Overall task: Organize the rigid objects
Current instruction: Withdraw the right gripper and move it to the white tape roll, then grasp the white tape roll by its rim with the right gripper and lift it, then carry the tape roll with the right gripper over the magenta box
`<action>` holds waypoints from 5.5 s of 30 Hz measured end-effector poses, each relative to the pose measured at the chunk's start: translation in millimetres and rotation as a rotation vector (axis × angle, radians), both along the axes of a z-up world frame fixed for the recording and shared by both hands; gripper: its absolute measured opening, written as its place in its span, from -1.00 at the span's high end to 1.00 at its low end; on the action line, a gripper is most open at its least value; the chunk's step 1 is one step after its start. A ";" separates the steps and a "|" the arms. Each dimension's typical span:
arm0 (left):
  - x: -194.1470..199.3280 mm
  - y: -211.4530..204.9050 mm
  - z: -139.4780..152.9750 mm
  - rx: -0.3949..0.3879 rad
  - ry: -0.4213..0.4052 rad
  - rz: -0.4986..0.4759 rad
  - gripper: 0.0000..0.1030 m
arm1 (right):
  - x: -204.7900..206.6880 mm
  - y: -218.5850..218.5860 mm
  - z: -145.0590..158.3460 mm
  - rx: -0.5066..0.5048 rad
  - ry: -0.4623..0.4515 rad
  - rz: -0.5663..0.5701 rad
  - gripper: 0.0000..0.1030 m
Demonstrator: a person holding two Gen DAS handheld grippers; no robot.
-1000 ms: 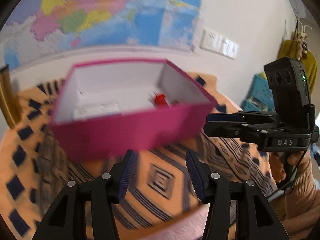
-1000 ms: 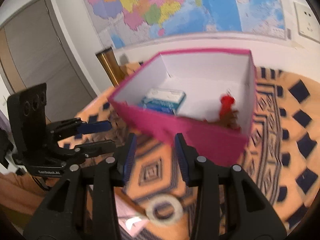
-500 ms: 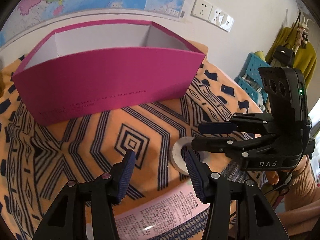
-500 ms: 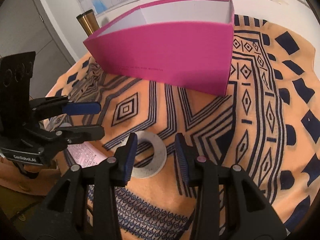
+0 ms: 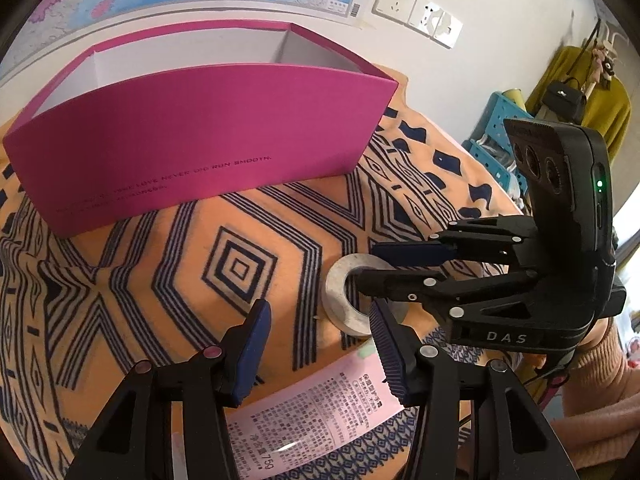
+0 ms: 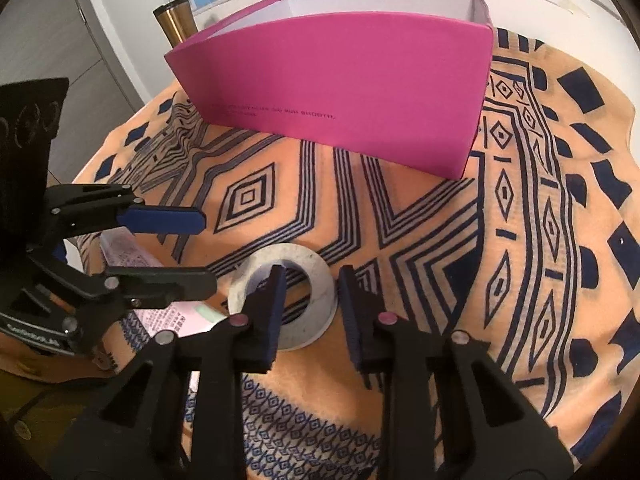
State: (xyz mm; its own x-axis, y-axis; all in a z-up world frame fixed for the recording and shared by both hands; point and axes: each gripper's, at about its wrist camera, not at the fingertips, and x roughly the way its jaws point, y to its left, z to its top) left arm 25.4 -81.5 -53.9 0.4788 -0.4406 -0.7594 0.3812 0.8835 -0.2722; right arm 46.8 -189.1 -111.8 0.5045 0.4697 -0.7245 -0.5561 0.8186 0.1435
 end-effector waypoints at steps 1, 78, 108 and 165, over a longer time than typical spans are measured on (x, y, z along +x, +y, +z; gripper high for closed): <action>0.4 0.0 -0.5 -0.002 0.003 -0.001 0.00 | -0.1 0.8 0.0 -0.007 -0.005 -0.002 0.45; 52.2 -13.0 81.0 -0.045 -0.217 -0.047 0.38 | 36.7 -15.6 110.0 0.073 -0.298 -0.110 0.66; 117.1 -11.5 72.7 -0.065 -0.141 0.001 0.38 | 98.7 -14.2 111.9 0.043 -0.258 -0.155 0.66; 136.4 -7.9 62.0 -0.050 -0.104 0.045 0.41 | 120.8 -9.1 108.7 0.027 -0.240 -0.179 0.66</action>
State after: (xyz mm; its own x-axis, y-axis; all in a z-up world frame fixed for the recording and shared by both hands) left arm 161.8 -89.5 8.1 0.5741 -0.4533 -0.6819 0.3703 0.8865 -0.2775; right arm 167.5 -198.2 -3.1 0.7365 0.3752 -0.5628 -0.4236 0.9045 0.0487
